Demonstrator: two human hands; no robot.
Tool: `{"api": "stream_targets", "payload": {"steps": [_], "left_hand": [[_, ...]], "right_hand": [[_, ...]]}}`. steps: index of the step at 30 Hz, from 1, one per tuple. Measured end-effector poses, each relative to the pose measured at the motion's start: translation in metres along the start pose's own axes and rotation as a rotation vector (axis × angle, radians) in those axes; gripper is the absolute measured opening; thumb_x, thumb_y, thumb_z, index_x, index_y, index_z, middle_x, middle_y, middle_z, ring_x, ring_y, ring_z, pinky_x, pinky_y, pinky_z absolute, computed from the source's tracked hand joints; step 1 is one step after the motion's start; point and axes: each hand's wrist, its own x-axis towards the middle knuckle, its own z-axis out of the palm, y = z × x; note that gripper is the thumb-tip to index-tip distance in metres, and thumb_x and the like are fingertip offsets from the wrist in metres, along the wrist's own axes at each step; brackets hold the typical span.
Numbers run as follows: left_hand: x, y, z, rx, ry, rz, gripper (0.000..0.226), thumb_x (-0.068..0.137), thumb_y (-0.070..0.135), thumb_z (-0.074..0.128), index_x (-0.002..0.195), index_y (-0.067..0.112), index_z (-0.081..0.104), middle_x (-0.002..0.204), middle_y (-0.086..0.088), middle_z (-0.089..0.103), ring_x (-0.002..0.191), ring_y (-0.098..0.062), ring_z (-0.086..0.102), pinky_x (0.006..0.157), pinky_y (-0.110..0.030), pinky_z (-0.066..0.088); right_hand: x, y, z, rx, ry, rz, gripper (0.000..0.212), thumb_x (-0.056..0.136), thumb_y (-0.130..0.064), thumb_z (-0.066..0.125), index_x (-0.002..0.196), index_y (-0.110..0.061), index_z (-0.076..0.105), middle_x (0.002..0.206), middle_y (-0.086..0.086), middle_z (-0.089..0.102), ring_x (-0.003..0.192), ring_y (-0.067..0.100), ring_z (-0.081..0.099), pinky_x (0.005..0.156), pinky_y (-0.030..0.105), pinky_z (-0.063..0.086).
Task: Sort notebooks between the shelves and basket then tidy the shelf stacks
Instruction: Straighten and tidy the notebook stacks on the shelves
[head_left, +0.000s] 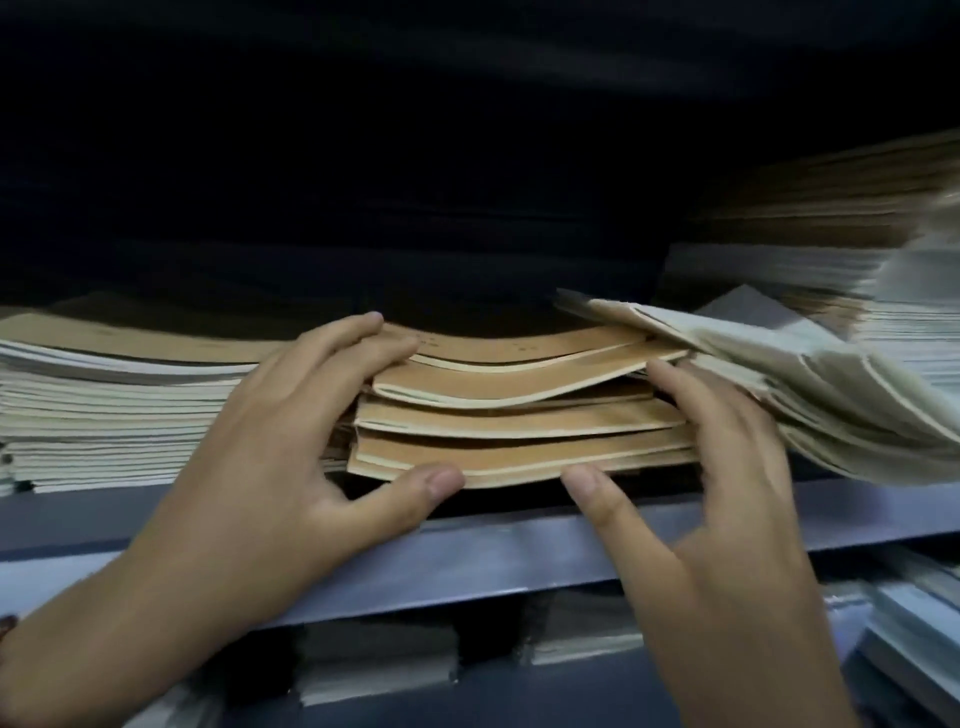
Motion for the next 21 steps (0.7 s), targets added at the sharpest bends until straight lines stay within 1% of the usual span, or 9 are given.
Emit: {"api": "stream_targets", "payload": {"steps": [2,4,8,10,12,15,17,19,21], "left_hand": [[0.0,-0.001,-0.001,0.017,0.0,-0.001,0.08,0.072,0.09,0.043,0.138,0.045,0.047,0.148,0.027,0.037,0.138,-0.004,0.037,0.108,-0.034,0.03],[0.001,-0.001,0.0,0.018,-0.002,-0.009,0.077,0.073,0.087,0.044,0.137,0.044,0.048,0.149,0.026,0.039,0.139,-0.001,0.035,0.108,-0.028,0.029],[-0.001,0.002,0.001,0.021,0.024,0.006,0.074,0.074,0.086,0.046,0.137,0.047,0.047,0.148,0.025,0.04,0.139,0.002,0.035,0.111,-0.021,0.03],[-0.003,0.004,0.001,0.022,0.019,-0.008,0.075,0.072,0.087,0.046,0.137,0.05,0.045,0.148,0.029,0.037,0.138,0.006,0.033,0.109,-0.025,0.03],[-0.003,0.006,-0.001,0.024,0.01,-0.018,0.074,0.069,0.087,0.049,0.135,0.053,0.045,0.147,0.033,0.035,0.137,0.01,0.032,0.108,-0.025,0.029],[0.0,0.009,-0.007,0.074,-0.02,-0.016,0.073,0.064,0.085,0.051,0.132,0.059,0.042,0.139,0.044,0.033,0.128,0.023,0.031,0.102,-0.012,0.028],[0.004,0.013,-0.012,0.131,-0.05,-0.023,0.077,0.063,0.088,0.048,0.133,0.059,0.038,0.127,0.054,0.03,0.115,0.031,0.031,0.094,-0.01,0.031],[0.007,0.016,-0.014,0.176,-0.07,-0.022,0.078,0.066,0.09,0.048,0.136,0.055,0.038,0.12,0.053,0.033,0.108,0.023,0.039,0.091,-0.014,0.035],[0.009,0.017,-0.016,0.204,-0.072,-0.02,0.08,0.069,0.087,0.048,0.139,0.049,0.04,0.122,0.042,0.04,0.114,0.008,0.042,0.096,-0.023,0.037]], "right_hand": [[0.002,0.001,0.004,-0.039,-0.014,-0.001,0.067,0.073,-0.062,0.065,0.136,-0.047,0.047,0.144,-0.036,0.033,0.129,-0.022,0.027,0.096,-0.006,0.022],[0.002,0.005,0.007,-0.06,-0.021,-0.011,0.065,0.076,-0.065,0.059,0.136,-0.045,0.047,0.148,-0.032,0.033,0.131,-0.021,0.026,0.097,-0.007,0.018],[-0.002,0.01,0.007,-0.016,-0.029,-0.022,0.064,0.079,-0.068,0.059,0.138,-0.05,0.039,0.149,-0.036,0.027,0.131,-0.021,0.025,0.097,0.005,0.028],[-0.002,0.008,0.005,0.029,-0.052,-0.009,0.062,0.082,-0.064,0.062,0.138,-0.054,0.037,0.146,-0.039,0.027,0.131,-0.016,0.027,0.096,0.009,0.028],[-0.002,0.005,0.003,0.062,-0.054,-0.006,0.065,0.08,-0.057,0.062,0.139,-0.054,0.035,0.144,-0.04,0.028,0.132,-0.015,0.028,0.1,0.012,0.027],[-0.001,0.004,0.004,0.049,-0.058,-0.002,0.067,0.083,-0.05,0.064,0.143,-0.05,0.034,0.146,-0.038,0.028,0.135,-0.011,0.028,0.107,0.018,0.026],[-0.002,0.004,0.006,0.022,-0.055,0.006,0.069,0.085,-0.048,0.065,0.146,-0.047,0.032,0.149,-0.036,0.026,0.137,-0.004,0.029,0.108,0.021,0.027],[-0.002,0.002,0.007,-0.018,-0.03,0.013,0.07,0.086,-0.047,0.067,0.147,-0.043,0.033,0.15,-0.032,0.028,0.138,0.003,0.031,0.109,0.024,0.028],[-0.001,-0.003,0.007,-0.046,-0.015,0.038,0.071,0.086,-0.047,0.067,0.147,-0.041,0.033,0.15,-0.029,0.029,0.138,0.009,0.032,0.112,0.03,0.032]]}}
